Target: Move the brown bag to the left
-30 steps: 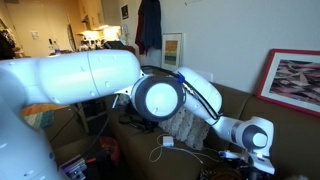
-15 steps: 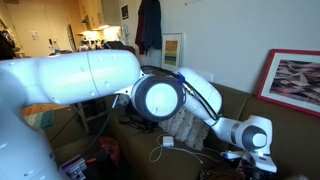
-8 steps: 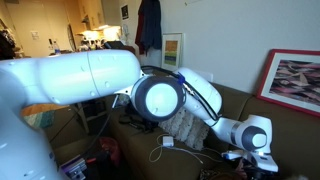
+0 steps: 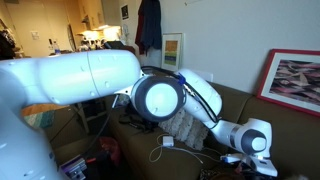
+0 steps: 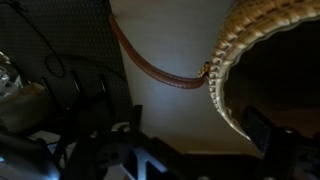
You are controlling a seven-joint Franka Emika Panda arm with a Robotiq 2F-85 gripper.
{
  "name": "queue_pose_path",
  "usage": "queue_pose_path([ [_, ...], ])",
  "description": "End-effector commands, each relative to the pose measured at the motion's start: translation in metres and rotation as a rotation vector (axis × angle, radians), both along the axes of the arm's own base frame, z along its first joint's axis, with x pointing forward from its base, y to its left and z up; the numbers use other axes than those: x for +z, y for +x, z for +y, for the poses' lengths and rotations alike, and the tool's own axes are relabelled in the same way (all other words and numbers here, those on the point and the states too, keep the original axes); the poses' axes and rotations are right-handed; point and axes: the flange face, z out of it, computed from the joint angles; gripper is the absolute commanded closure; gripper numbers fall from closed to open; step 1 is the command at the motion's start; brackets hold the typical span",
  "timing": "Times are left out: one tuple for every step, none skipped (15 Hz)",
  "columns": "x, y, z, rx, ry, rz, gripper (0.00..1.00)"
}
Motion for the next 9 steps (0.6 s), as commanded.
queue_pose_path([
  [-0.0059, -0.0089, -0.0025, 0.027, 0.007, 0.048, 0.0],
  [-0.0079, -0.01, -0.0041, 0.035, 0.006, 0.052, 0.0],
  [-0.0088, -0.0107, -0.0042, 0.049, 0.001, 0.06, 0.0],
  [-0.0101, -0.0109, -0.004, 0.067, 0.0, 0.064, 0.0],
  [-0.0111, -0.0104, -0.0039, 0.081, 0.001, 0.058, 0.0],
  [-0.0121, -0.0103, -0.0037, 0.087, 0.004, 0.055, 0.0],
  [-0.0119, -0.0097, -0.0032, 0.089, 0.021, 0.042, 0.0],
  [-0.0125, -0.0089, -0.0027, 0.088, 0.039, 0.03, 0.0],
  [-0.0121, -0.0068, -0.0024, 0.099, 0.051, 0.012, 0.0],
])
